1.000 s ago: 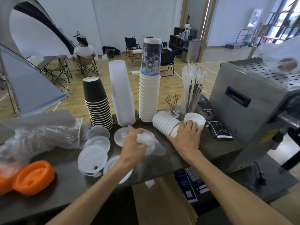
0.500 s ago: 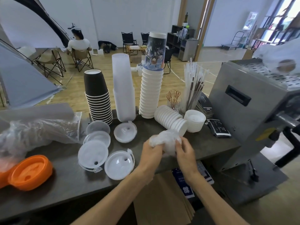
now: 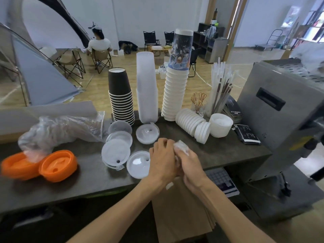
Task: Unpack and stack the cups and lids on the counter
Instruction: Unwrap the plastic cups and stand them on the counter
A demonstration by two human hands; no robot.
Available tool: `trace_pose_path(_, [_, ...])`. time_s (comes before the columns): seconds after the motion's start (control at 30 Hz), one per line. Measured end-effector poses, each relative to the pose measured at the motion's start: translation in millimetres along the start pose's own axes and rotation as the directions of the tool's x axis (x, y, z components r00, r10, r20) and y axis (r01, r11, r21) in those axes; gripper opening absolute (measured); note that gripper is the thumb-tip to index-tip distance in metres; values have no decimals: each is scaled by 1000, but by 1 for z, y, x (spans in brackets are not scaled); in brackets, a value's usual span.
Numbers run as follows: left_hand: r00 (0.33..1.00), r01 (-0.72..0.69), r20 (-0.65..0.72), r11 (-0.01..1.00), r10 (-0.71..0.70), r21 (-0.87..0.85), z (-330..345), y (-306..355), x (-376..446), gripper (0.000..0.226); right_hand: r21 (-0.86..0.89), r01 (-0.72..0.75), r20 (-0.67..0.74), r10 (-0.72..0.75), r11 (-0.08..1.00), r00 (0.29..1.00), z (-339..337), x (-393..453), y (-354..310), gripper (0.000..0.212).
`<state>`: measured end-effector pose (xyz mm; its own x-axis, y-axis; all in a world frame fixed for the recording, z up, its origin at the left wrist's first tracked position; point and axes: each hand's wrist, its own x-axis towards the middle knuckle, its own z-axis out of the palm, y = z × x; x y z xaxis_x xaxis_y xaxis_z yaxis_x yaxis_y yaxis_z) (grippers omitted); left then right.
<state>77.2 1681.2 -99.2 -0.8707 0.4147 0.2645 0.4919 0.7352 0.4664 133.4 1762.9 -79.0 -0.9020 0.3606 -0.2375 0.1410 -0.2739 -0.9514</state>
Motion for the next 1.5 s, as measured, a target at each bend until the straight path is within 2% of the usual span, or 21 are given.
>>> trace_pose_path(0.1, [976,28,208,914,62,-404,-26,-4,-18,64,44,-27,-31,28,999,999,7,-4,3,21])
trace_pose_path(0.17, [965,13,234,874,116,-486,-51,-7,-35,75,82,-75,10,74,994,997,12,-3,6,17])
trace_pose_path(0.23, [979,-77,148,928,140,-365,-72,-19,-54,79,150,-181,162,156,972,974,23,-4,8,18])
trace_pose_path(0.3, [989,-141,28,984,145,-111,-89,-37,-77,77,223,-317,330,235,922,914,45,-13,14,29])
trace_pose_path(0.37, [990,-100,-81,983,114,151,-104,-62,-106,69,230,-397,446,266,889,855,77,-28,25,34])
trace_pose_path(0.43, [989,-6,-138,955,49,295,-124,-91,-137,58,142,-416,532,285,898,797,116,-49,39,33])
trace_pose_path(0.53, [978,115,-204,931,-45,347,-161,-138,-181,40,-117,-308,704,297,944,645,180,-85,54,21])
trace_pose_path(0.63, [921,303,-331,911,-205,279,-201,-191,-213,33,-196,-282,778,324,939,539,241,-111,56,19])
trace_pose_path(0.7, [852,419,-434,877,-292,233,-229,-233,-225,34,-253,-242,769,346,937,538,279,-123,57,21])
trace_pose_path(0.77, [785,503,-512,841,-348,200,-257,-275,-225,36,-351,-23,732,290,936,616,309,-122,64,21])
trace_pose_path(0.87, [745,553,-550,812,-379,189,-296,-337,-200,45,-452,340,696,87,825,713,342,-104,75,24])
trace_pose_path(0.93, [786,536,-502,802,-360,263,-312,-378,-180,61,-473,411,661,5,779,751,355,-88,77,28])
trace_pose_path(1.0, [846,511,-371,778,-382,364,-319,-413,-162,75,-502,458,606,-79,734,792,362,-72,72,29])
trace_pose_path(1.1, [835,539,-196,692,-514,480,-316,-444,-151,75,-586,528,431,-316,614,845,367,-34,63,29])
trace_pose_path(1.13, [832,535,-172,682,-527,499,-314,-450,-151,73,-653,541,388,-379,530,840,369,-17,57,34])
trace_pose_path(1.2, [836,529,-162,693,-524,490,-312,-458,-150,70,-834,494,375,-404,247,834,372,17,43,54])
trace_pose_path(1.27, [856,513,-206,726,-474,458,-316,-457,-149,63,-916,401,388,-273,-8,880,378,44,31,71])
trace_pose_path(1.3, [870,493,-226,749,-438,444,-318,-455,-149,60,-919,378,393,-222,-109,892,380,53,28,68])
trace_pose_path(1.37, [898,439,-230,803,-375,403,-320,-446,-151,62,-893,374,431,-234,-251,871,387,58,21,38])
trace_pose_path(1.4, [911,408,-228,827,-342,387,-321,-441,-153,64,-887,380,447,-278,-263,850,392,55,16,24])
trace_pose_path(1.5, [906,379,-314,876,-285,297,-326,-426,-158,64,-846,508,517,-477,-161,711,428,30,-3,22])
